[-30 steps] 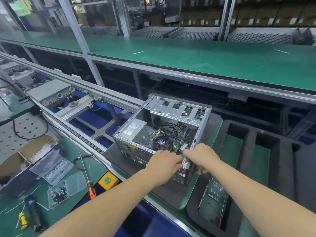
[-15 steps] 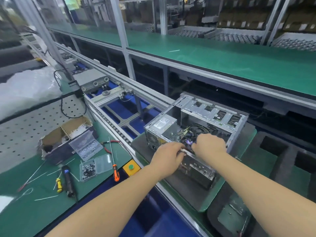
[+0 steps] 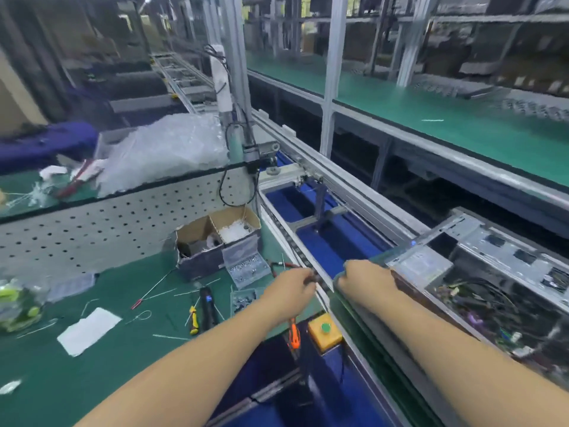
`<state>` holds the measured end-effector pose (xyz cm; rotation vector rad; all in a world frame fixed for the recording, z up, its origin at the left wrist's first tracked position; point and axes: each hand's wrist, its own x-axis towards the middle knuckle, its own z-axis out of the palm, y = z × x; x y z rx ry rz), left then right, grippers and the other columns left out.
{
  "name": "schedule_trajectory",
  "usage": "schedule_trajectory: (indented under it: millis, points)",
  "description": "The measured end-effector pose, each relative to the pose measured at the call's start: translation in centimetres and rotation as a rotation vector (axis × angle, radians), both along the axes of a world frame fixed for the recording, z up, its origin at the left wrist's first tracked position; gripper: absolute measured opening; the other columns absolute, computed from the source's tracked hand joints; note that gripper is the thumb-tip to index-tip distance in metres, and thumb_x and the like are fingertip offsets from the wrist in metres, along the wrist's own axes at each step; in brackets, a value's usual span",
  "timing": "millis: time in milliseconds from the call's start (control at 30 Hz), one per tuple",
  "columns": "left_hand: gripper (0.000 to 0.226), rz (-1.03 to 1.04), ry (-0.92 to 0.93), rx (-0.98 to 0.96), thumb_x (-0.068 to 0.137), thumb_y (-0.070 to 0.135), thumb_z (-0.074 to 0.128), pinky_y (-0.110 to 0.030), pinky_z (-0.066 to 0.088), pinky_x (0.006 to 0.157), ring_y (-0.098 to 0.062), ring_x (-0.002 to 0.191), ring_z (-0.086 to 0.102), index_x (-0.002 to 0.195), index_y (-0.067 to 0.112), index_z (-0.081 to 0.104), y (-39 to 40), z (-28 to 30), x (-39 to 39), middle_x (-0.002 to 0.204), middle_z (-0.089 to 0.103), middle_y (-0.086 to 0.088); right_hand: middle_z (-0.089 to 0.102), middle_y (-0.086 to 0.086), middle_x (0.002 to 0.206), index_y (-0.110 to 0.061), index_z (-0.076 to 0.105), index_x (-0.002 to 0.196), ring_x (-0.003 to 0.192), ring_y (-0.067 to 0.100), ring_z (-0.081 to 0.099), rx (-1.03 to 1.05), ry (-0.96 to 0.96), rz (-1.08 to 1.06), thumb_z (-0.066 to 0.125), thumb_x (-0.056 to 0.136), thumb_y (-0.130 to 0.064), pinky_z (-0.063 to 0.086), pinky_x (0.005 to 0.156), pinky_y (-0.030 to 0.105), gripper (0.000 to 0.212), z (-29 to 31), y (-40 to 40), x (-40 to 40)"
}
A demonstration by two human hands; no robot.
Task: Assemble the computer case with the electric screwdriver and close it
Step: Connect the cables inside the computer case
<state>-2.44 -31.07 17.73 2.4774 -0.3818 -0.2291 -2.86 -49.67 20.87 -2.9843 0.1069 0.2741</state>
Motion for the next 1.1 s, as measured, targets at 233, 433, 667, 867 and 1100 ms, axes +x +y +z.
schedule_trajectory:
  millis: [233,433,667,867,1100]
  points:
    - [0.021,0.186,0.014,0.066,0.099,0.027,0.049,-0.039,0.055,0.082,-0.03,0.096,0.065,0.11,0.022,0.067,13.6,-1.2,5.8,0.111,0.072,-0.005,0.07,0.008,0.114,-0.019,0.065,0.108,0.103,0.033,0.066,0.084,0.026,0.196,0.051,0.099,-0.03,0.048,0.076,0.036,0.02,-2.7,15.0,6.6]
    - [0.023,0.372,0.114,0.098,0.094,0.026,0.054,-0.036,0.053,0.088,-0.024,0.104,0.065,0.109,0.025,0.071,20.8,-3.6,8.2,0.114,0.072,0.0,0.069,0.01,0.114,-0.015,0.064,0.109,0.097,0.031,0.064,0.087,0.089,0.37,0.05,0.101,-0.022,0.047,0.075,0.036,0.017,-5.2,21.3,10.2]
    - [0.019,0.514,0.338,0.205,0.092,0.022,0.057,-0.037,0.055,0.091,-0.025,0.104,0.065,0.101,0.03,0.072,25.0,-9.6,7.5,0.111,0.073,0.001,0.072,0.015,0.11,-0.01,0.069,0.111,0.101,0.034,0.069,0.039,0.226,0.513,0.052,0.097,-0.007,0.05,0.077,0.036,0.022,-12.1,23.9,12.9]
    - [0.022,0.57,0.362,0.217,0.094,0.023,0.052,-0.038,0.055,0.089,-0.027,0.104,0.065,0.104,0.027,0.071,24.8,-14.0,8.6,0.109,0.072,0.001,0.062,0.01,0.124,-0.011,0.069,0.12,0.116,0.032,0.063,-0.105,0.236,0.677,0.059,0.096,-0.01,0.052,0.089,0.038,0.026,-19.9,27.6,11.8]
    - [0.021,0.61,0.337,0.135,0.091,0.021,0.054,-0.036,0.055,0.086,-0.026,0.102,0.064,0.103,0.027,0.071,25.1,-15.6,9.7,0.105,0.072,0.001,0.056,0.012,0.131,-0.008,0.064,0.13,0.126,0.035,0.05,-0.338,0.178,0.741,0.053,0.096,-0.005,0.038,0.104,0.044,0.036,-24.3,29.6,10.1]
